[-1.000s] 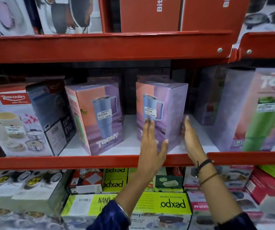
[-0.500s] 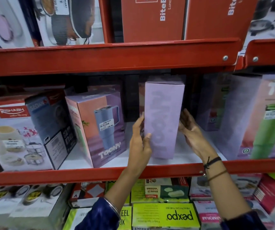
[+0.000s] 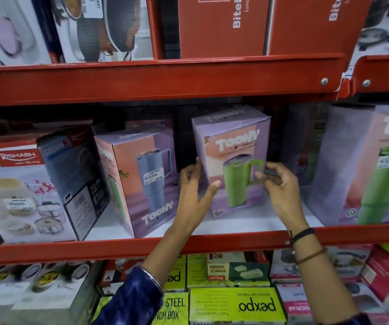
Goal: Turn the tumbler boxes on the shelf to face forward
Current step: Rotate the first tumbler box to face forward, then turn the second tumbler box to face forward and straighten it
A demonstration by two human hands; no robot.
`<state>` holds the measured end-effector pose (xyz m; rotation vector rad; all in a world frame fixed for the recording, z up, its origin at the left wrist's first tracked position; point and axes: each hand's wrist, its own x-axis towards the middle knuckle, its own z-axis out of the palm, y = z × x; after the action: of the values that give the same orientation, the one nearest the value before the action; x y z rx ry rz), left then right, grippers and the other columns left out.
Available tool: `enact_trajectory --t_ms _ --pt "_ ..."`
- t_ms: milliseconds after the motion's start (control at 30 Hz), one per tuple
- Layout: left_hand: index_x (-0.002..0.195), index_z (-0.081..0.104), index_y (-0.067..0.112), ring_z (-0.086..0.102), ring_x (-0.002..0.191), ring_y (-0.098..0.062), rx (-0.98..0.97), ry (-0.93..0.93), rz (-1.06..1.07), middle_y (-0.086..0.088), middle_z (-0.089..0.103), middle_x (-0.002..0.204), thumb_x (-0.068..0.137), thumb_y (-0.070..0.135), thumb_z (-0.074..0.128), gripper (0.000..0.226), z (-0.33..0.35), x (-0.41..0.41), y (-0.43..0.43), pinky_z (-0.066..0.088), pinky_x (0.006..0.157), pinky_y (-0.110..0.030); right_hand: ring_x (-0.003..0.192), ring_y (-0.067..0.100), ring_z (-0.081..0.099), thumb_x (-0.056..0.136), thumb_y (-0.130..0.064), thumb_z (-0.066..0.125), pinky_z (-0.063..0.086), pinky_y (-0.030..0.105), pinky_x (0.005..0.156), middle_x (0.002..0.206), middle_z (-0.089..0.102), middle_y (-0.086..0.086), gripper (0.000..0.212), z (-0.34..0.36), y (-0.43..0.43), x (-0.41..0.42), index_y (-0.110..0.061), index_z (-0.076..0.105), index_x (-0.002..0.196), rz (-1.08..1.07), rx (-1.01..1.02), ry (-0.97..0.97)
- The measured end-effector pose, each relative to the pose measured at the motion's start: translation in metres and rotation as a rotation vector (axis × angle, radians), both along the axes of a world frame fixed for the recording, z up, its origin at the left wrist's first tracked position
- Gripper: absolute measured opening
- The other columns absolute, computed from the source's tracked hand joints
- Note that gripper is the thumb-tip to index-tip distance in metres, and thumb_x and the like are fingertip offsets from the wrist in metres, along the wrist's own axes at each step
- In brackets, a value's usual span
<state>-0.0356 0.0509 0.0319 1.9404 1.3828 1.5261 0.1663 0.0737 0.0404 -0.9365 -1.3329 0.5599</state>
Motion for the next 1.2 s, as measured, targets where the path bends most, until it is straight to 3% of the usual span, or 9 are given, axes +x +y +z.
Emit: enact_trajectory --t_ms 133,267,367,467,533,633,933,1033,1200 --pt "0.141 0.043 0.017 0.044 0.131 -0.019 0.001 -0.068 -0.018 -0.007 0.048 0.142 0.087 0.041 0.054 0.06 -0.002 -0.003 0.006 0.035 0.111 -0.032 0.078 -0.007 0.062 0.081 -0.008 0.067 0.052 0.016 0.078 0.093 0.067 0.002 0.022 -0.006 -0.009 -0.007 -0.019 0.064 0.1 -0.095 -0.006 -0.025" --pt "0.14 0.044 0.014 0.046 0.132 -0.022 -0.005 -0.104 -0.034 -0.008 0.052 0.142 0.093 0.028 0.058 0.051 -0.006 -0.003 0.01 0.038 0.112 -0.044 0.092 0.002 0.06 0.083 -0.009 0.065 0.048 0.025 0.086 0.108 0.065 0.001 0.028 -0.017 -0.016 -0.01 -0.013 0.063 0.11 -0.158 -0.036 -0.044" --pt "0.141 0.041 0.013 0.047 0.132 -0.023 -0.005 -0.086 -0.037 -0.01 0.052 0.142 0.094 0.026 0.056 0.051 -0.006 -0.001 0.011 0.038 0.11 -0.036 0.085 -0.007 0.06 0.084 -0.01 0.064 0.05 0.029 0.086 0.107 0.064 0.001 0.027 -0.02 -0.019 -0.01 -0.012 0.062 0.11 -0.16 -0.058 -0.035" --pt "0.143 0.037 0.013 0.045 0.13 -0.018 0.0 -0.061 -0.036 -0.01 0.05 0.143 0.095 0.024 0.054 0.053 -0.004 0.0 0.007 0.034 0.104 -0.021 0.095 0.012 0.061 0.084 -0.011 0.064 0.051 0.04 0.093 0.102 0.065 0.001 0.023 -0.021 -0.02 -0.013 -0.012 0.063 0.107 -0.164 -0.089 -0.022" --pt "0.145 0.032 0.013 0.038 0.137 -0.019 0.015 -0.038 -0.018 -0.009 0.041 0.15 0.095 0.024 0.054 0.055 -0.005 0.0 0.001 0.03 0.11 -0.025 0.1 0.015 0.06 0.086 -0.014 0.062 0.05 0.037 0.095 0.107 0.065 0.002 0.025 -0.024 -0.025 -0.022 -0.012 0.061 0.111 -0.212 -0.077 0.04" --pt "0.145 0.029 0.019 0.027 0.141 -0.008 0.118 -0.059 0.014 -0.001 0.03 0.155 0.098 0.025 0.05 0.052 -0.011 -0.005 -0.017 0.023 0.115 -0.02 0.108 0.008 0.056 0.09 -0.02 0.058 0.043 0.016 0.094 0.118 0.062 0.001 0.027 -0.027 -0.044 -0.044 -0.014 0.058 0.117 -0.322 0.046 0.164" --pt "0.126 0.047 0.004 0.029 0.142 -0.017 0.578 -0.068 0.185 -0.011 0.035 0.147 0.093 0.012 0.044 0.033 -0.019 -0.072 -0.067 0.025 0.117 -0.03 0.114 0.008 0.057 0.09 -0.02 0.053 0.045 0.024 0.098 0.121 0.062 -0.005 0.027 -0.022 -0.094 -0.145 -0.022 0.057 0.116 -0.04 0.116 0.203" --pt "0.128 0.046 0.006 0.027 0.141 -0.024 0.537 -0.182 0.28 -0.011 0.033 0.147 0.095 0.017 0.042 0.035 -0.017 -0.102 -0.069 0.023 0.118 -0.031 0.121 0.002 0.05 0.089 -0.022 0.053 0.041 0.023 0.103 0.13 0.056 -0.009 0.037 -0.025 -0.102 -0.185 -0.021 0.052 0.126 0.033 0.075 0.142" --pt "0.138 0.037 0.014 0.028 0.137 -0.007 0.272 -0.345 0.272 -0.002 0.031 0.147 0.093 0.039 0.037 0.052 -0.01 -0.152 -0.05 0.022 0.114 -0.016 0.141 0.004 0.022 0.087 -0.022 0.058 0.017 0.015 0.114 0.152 0.026 -0.007 0.066 -0.027 -0.1 -0.244 -0.02 0.025 0.144 0.044 0.033 -0.04"
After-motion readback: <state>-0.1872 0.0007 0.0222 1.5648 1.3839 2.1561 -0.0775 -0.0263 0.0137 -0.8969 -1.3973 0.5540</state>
